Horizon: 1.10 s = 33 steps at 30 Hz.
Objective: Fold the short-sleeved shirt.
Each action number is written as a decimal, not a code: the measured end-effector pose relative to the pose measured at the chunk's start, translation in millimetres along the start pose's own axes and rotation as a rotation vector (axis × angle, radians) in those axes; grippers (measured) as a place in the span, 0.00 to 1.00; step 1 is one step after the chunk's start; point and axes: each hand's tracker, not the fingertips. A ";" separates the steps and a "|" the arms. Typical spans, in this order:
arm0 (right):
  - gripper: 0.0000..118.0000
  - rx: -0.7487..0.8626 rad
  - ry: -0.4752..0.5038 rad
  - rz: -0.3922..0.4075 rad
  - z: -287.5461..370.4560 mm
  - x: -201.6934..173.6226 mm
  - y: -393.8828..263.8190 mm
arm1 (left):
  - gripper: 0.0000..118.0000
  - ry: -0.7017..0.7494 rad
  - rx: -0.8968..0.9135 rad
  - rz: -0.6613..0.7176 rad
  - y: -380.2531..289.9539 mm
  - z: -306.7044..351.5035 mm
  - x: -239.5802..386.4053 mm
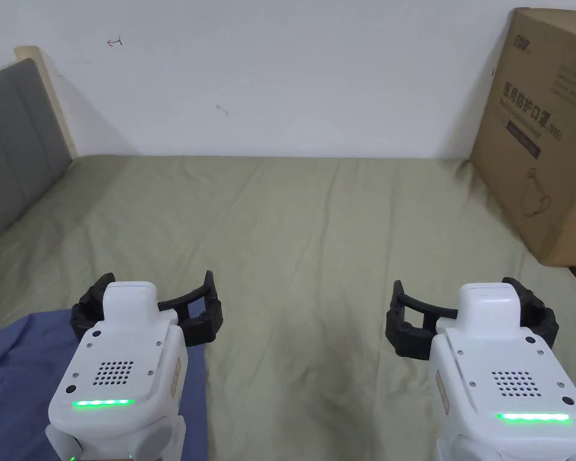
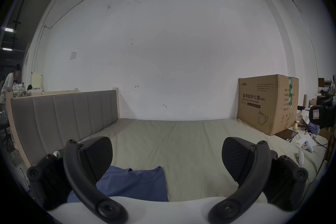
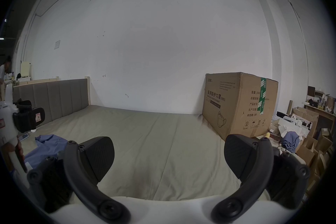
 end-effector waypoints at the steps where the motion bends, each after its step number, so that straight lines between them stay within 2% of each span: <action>1: 1.00 0.000 -0.001 -0.003 -0.4 0.6 0.0 | 1.00 0.001 0.000 -0.001 0.1 0.0 0.1; 15: 0.97 -0.004 0.007 -0.018 -0.3 3.1 1.5 | 1.00 -0.002 0.007 -0.019 2.5 0.8 2.7; 16: 0.94 -0.004 0.008 -0.017 0.3 2.5 2.1 | 1.00 -0.001 0.004 -0.019 3.0 0.7 3.1; 17: 0.84 -0.005 0.006 -0.015 0.5 1.9 2.5 | 1.00 0.001 0.002 -0.016 3.4 0.7 3.4; 18: 0.69 -0.003 0.003 -0.010 0.8 0.9 2.6 | 0.97 -0.003 0.001 -0.008 3.2 1.5 2.9; 19: 0.48 -0.001 -0.001 -0.006 0.6 0.3 2.6 | 0.87 -0.030 0.001 0.019 3.6 3.3 1.8; 20: 0.21 -0.002 -0.001 -0.003 0.2 -0.2 2.8 | 0.60 -0.043 -0.002 0.030 5.1 3.8 2.0; 21: 0.07 -0.007 -0.001 -0.001 -0.7 -0.6 3.3 | 0.30 -0.024 0.000 0.025 6.0 3.0 4.5; 22: 0.02 -0.011 -0.002 -0.003 -0.9 -0.9 3.6 | 0.03 0.022 -0.001 0.000 5.6 1.2 7.6; 23: 0.00 -0.014 0.001 -0.008 -0.7 -0.8 3.9 | 0.00 0.059 0.016 -0.014 3.8 1.4 10.5; 26: 0.00 -0.015 0.001 -0.031 0.0 0.3 4.8 | 0.00 -0.005 -0.002 0.066 8.3 1.3 6.9; 33: 0.00 -0.019 0.010 -0.042 -2.4 0.2 6.6 | 0.00 -0.005 0.005 0.048 9.2 2.7 3.9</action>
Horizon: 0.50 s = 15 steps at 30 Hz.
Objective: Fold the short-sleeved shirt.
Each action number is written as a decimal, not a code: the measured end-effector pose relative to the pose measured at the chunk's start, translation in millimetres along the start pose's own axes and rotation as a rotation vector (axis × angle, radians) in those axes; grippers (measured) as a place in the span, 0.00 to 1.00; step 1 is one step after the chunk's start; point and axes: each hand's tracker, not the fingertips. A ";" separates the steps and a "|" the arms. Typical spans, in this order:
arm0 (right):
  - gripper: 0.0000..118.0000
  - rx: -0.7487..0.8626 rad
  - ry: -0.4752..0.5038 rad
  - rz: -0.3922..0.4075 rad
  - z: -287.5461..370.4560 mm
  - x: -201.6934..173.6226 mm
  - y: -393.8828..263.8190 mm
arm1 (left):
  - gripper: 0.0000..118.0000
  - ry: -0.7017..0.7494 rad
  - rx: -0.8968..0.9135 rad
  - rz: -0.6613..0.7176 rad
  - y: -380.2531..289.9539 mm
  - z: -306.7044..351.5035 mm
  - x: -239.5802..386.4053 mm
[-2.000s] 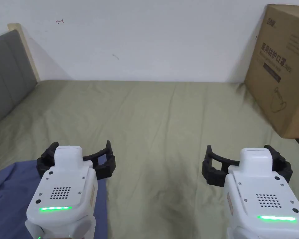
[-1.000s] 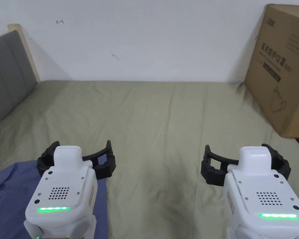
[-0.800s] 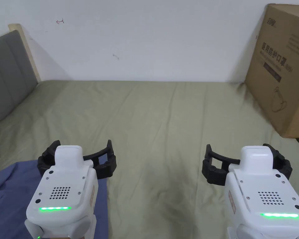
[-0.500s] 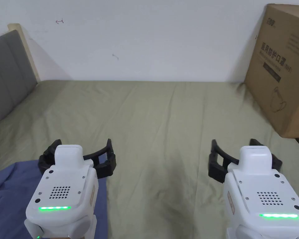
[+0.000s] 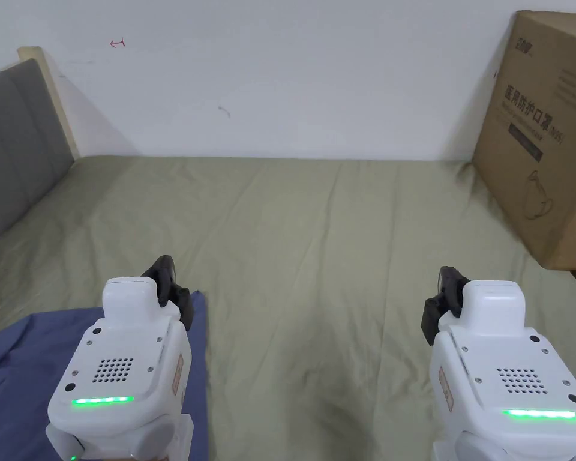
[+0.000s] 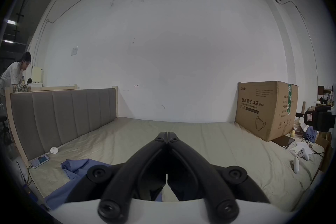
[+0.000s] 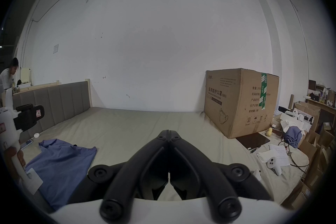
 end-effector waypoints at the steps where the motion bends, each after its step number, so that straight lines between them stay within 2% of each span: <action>1: 0.00 0.001 0.005 0.000 -0.5 -0.7 0.3 | 0.00 0.005 0.002 -0.005 0.0 0.7 -0.9; 7: 0.00 0.009 0.089 0.006 -8.2 -24.1 4.9 | 0.00 0.088 -0.003 -0.007 2.9 14.1 -28.8; 15: 0.00 0.021 0.348 0.023 -13.6 -107.3 14.6 | 0.00 0.349 -0.002 -0.004 7.7 70.5 -111.7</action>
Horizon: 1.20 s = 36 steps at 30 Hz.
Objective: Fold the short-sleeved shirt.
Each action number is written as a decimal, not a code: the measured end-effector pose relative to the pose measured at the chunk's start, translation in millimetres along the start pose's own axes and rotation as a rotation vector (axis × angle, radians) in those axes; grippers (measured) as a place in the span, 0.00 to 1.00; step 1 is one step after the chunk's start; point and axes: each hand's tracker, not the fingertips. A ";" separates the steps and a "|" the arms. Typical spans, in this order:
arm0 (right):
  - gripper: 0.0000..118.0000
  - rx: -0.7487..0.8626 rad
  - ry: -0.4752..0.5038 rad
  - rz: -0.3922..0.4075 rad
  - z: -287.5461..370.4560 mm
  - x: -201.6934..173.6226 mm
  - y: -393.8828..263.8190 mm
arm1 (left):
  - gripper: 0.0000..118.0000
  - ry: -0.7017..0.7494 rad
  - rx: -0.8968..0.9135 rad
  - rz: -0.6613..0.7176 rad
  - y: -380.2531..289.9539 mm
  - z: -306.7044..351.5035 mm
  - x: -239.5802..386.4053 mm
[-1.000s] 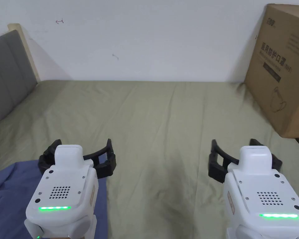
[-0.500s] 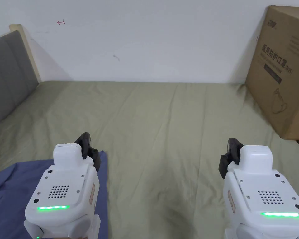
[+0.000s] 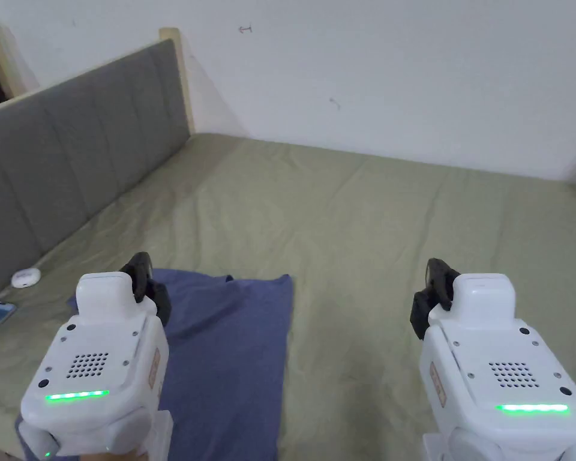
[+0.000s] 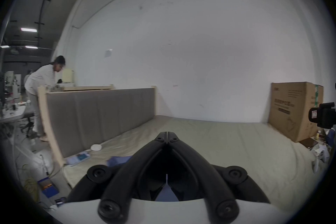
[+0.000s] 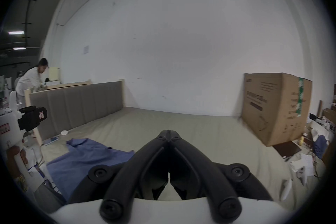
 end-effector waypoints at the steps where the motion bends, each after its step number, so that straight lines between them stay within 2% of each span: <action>1: 0.00 0.002 0.034 0.004 -4.8 -10.9 -0.6 | 0.00 0.031 -0.003 0.002 0.5 4.9 -14.0; 8: 0.00 0.005 0.204 0.010 -16.5 -83.9 -2.1 | 0.00 0.203 -0.013 0.009 3.6 37.8 -92.1; 15: 0.00 -0.011 0.281 0.016 -18.9 -123.3 -7.5 | 0.00 0.254 -0.044 0.003 -0.9 54.3 -131.1; 19: 0.00 -0.015 0.290 0.025 -18.8 -125.7 -9.2 | 0.00 0.215 -0.094 0.013 -3.5 47.3 -134.6; 23: 0.00 -0.021 0.273 0.033 -20.4 -118.0 -10.9 | 0.00 0.125 -0.227 0.082 -5.5 23.5 -131.0; 27: 0.00 -0.036 0.239 0.042 -24.6 -103.6 -15.2 | 0.00 0.073 -0.332 0.089 -18.4 -13.4 -118.8; 32: 0.00 -0.063 0.184 0.056 -34.3 -84.7 -21.5 | 0.02 -0.024 -0.547 0.095 -45.5 -72.6 -101.2; 34: 0.00 -0.075 0.161 0.057 -38.6 -76.3 -24.2 | 0.13 -0.044 -0.641 0.075 -58.9 -98.4 -94.1; 36: 0.00 -0.087 0.140 0.056 -43.2 -66.9 -27.4 | 0.58 -0.056 -0.723 0.068 -73.0 -123.6 -85.0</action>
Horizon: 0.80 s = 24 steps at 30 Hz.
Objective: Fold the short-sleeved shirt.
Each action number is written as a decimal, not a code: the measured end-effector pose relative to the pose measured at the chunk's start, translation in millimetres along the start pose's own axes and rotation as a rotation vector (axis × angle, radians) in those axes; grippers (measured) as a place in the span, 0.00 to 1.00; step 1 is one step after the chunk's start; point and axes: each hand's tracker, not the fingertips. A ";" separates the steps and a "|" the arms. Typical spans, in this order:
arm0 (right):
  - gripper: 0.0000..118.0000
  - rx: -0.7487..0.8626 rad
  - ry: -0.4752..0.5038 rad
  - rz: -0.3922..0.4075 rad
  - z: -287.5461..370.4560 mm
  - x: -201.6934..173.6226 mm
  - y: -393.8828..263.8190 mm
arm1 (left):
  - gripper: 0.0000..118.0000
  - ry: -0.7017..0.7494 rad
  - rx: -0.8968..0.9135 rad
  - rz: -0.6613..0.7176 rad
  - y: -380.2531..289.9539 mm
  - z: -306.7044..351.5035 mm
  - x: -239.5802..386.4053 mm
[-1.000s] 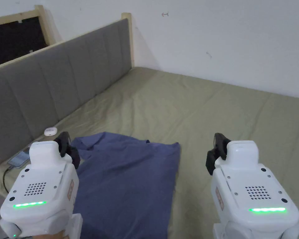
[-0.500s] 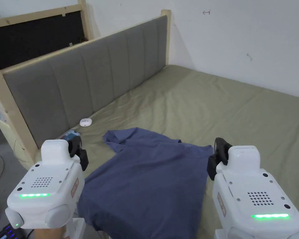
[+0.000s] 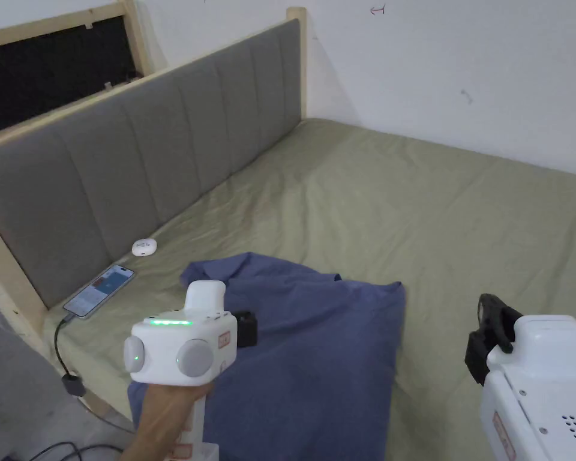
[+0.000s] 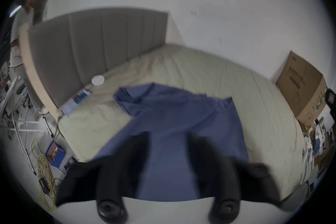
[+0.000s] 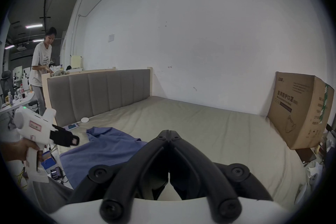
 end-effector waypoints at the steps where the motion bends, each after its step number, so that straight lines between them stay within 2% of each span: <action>1: 0.00 -0.006 -0.009 0.001 -1.5 4.0 -1.7 | 0.81 0.001 -0.049 0.010 0.9 -12.3 2.8; 2: 0.00 -0.013 -0.025 0.003 -3.0 8.7 -4.3 | 0.96 -0.016 -0.150 0.010 -0.4 -28.1 5.7; 10: 0.00 -0.091 -0.099 -0.009 -13.5 40.9 -26.8 | 0.96 0.026 -0.268 0.013 -9.8 -112.2 18.7; 11: 0.00 -0.101 -0.106 -0.008 -14.2 44.3 -29.5 | 0.91 0.032 -0.290 0.002 -11.5 -120.0 21.5; 13: 0.00 -0.117 -0.117 -0.013 -15.2 50.3 -34.2 | 0.65 0.046 -0.314 -0.033 -17.3 -130.9 27.2; 15: 0.00 -0.134 -0.126 -0.017 -16.2 55.8 -38.4 | 0.60 0.058 -0.342 -0.093 -25.4 -137.8 36.1; 16: 0.00 -0.140 -0.128 -0.017 -16.2 57.9 -39.9 | 0.54 0.082 -0.286 -0.125 -26.5 -131.3 41.7; 18: 0.00 -0.147 -0.135 -0.020 -15.5 63.0 -43.1 | 0.38 0.048 -0.304 -0.150 -27.6 -127.9 46.4; 19: 0.00 -0.150 -0.135 -0.022 -14.6 65.0 -43.5 | 0.33 0.043 -0.299 -0.157 -27.0 -126.0 47.7; 20: 0.00 -0.152 -0.136 -0.025 -13.4 66.8 -43.8 | 0.33 0.037 -0.294 -0.161 -25.6 -123.5 49.0; 22: 0.00 -0.151 -0.139 -0.029 -10.1 69.3 -43.6 | 0.04 0.035 -0.283 -0.175 -24.5 -119.0 49.4; 24: 0.00 -0.145 -0.142 -0.036 -5.7 72.3 -42.5 | 0.04 0.012 -0.284 -0.163 -20.9 -111.6 48.2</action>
